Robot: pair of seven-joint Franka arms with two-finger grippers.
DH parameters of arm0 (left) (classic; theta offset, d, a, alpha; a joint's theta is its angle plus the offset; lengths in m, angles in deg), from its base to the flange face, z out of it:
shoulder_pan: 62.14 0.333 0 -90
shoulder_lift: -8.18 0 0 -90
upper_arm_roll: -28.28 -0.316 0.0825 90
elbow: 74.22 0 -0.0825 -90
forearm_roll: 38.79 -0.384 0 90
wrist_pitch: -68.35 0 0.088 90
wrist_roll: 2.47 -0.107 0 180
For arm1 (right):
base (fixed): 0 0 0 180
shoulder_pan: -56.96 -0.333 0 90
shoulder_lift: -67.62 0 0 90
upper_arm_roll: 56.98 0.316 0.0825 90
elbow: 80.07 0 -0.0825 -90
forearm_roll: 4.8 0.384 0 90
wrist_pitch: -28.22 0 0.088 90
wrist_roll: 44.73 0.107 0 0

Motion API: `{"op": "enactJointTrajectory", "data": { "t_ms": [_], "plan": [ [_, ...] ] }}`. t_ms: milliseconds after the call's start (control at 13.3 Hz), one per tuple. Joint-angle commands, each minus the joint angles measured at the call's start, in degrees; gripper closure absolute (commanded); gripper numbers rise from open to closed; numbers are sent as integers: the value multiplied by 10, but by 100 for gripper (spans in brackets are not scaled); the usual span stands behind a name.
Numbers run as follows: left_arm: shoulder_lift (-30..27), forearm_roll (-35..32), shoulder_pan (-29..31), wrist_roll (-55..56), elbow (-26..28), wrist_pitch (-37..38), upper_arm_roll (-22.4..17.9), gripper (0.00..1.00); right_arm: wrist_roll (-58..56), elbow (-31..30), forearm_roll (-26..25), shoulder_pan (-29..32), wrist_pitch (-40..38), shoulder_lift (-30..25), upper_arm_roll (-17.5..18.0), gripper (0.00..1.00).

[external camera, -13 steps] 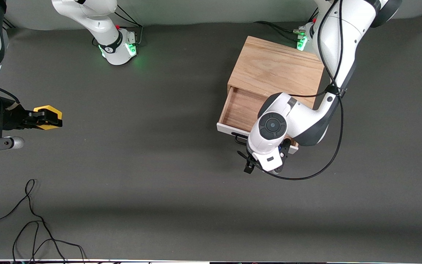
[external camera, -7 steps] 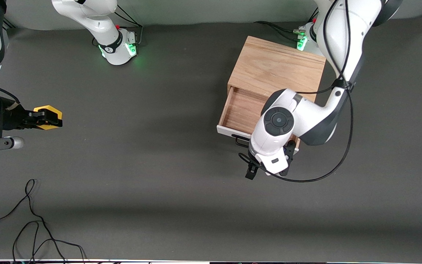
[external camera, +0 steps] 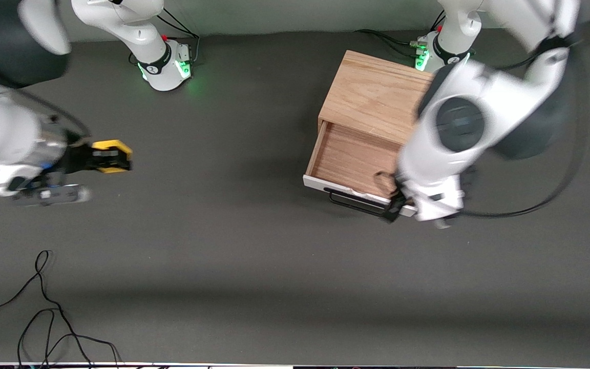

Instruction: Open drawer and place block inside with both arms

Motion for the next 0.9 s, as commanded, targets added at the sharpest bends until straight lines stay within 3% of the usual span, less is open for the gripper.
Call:
{"op": "enactJointTrajectory", "data": {
  "t_ms": [0, 452, 828],
  "plan": [
    [-56, 24, 66, -158, 28, 70, 1, 0, 111, 1, -6, -57, 33, 15, -3, 100],
    [-130, 47, 199, -487, 76, 137, -2, 0, 361, 21, 9, -166, 155, 80, -2, 100],
    [-234, 47, 259, -685, 222, 56, -4, 0, 458, 142, 17, -243, 179, 204, 1, 100]
  ]
}}
